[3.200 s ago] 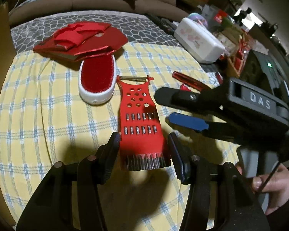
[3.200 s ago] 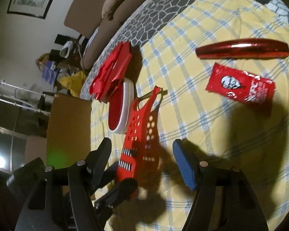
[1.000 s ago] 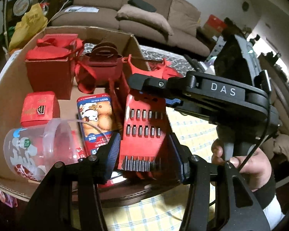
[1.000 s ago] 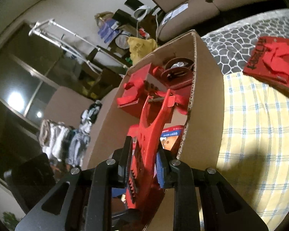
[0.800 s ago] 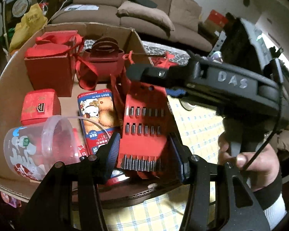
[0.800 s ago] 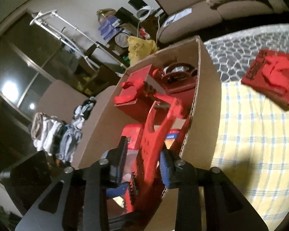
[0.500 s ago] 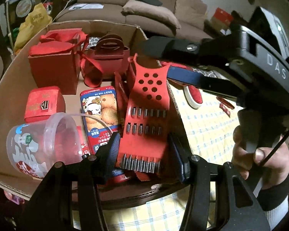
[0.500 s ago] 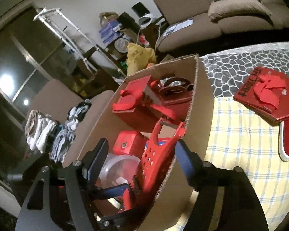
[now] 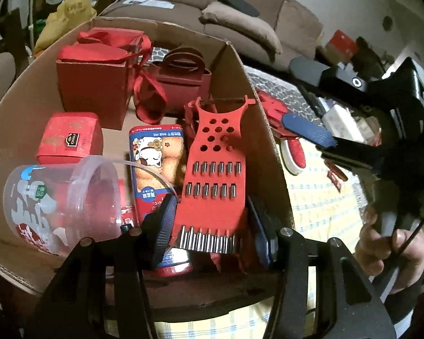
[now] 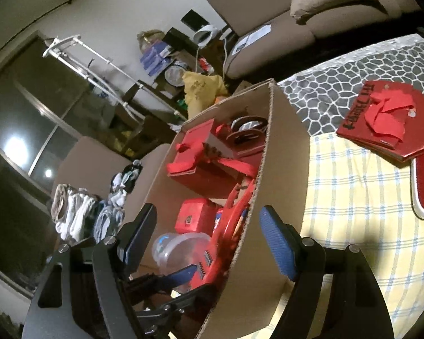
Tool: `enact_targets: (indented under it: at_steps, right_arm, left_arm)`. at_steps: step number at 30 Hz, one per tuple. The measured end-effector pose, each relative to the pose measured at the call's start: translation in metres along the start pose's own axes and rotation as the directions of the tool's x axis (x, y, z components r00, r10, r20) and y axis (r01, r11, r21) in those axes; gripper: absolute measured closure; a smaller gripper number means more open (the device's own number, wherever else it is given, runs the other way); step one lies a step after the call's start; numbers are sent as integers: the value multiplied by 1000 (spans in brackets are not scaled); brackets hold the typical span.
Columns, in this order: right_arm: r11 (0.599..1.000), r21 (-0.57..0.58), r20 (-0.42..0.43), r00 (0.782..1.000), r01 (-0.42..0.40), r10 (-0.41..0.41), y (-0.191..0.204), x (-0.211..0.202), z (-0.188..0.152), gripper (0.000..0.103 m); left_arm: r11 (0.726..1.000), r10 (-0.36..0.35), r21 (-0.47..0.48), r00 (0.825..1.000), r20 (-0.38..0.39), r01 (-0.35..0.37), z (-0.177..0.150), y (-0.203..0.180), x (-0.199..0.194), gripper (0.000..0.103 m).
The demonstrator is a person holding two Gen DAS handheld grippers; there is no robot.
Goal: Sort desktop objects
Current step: 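Open the left tool to drop the grater and withdraw from the box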
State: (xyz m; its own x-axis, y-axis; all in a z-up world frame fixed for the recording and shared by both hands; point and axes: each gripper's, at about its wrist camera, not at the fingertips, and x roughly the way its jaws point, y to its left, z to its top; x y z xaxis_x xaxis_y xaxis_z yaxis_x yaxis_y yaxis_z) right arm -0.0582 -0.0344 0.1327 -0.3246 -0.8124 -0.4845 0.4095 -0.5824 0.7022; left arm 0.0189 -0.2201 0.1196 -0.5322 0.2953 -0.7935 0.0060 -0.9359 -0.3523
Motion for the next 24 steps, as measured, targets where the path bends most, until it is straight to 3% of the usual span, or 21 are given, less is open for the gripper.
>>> enact_targets:
  at_steps: [2, 5, 9, 11, 16, 24]
  right_arm:
    - [1000, 4, 2, 1000, 1, -1, -2, -2, 0, 25]
    - [1000, 9, 6, 1000, 8, -9, -5, -7, 1, 24]
    - [1000, 9, 9, 1000, 23, -24, -10, -12, 2, 23]
    - [999, 8, 10, 999, 35, -35, -13, -16, 2, 22]
    - [998, 17, 16, 998, 62, -63, -23, -26, 3, 20]
    - [990, 19, 50, 989, 142, -143, -41, -53, 5, 11]
  left_arm:
    - [1000, 23, 8, 1000, -1, -23, -1, -2, 1, 55]
    - [1000, 22, 12, 1000, 3, -22, -2, -5, 0, 43]
    - [999, 30, -11, 998, 49, -30, 1, -1, -11, 18]
    - [999, 24, -34, 997, 72, -22, 5, 4, -18, 16]
    - [995, 9, -96, 994, 108, 1, 14, 18, -26, 1]
    - [998, 9, -63, 993, 121, -1, 23, -1, -22, 0]
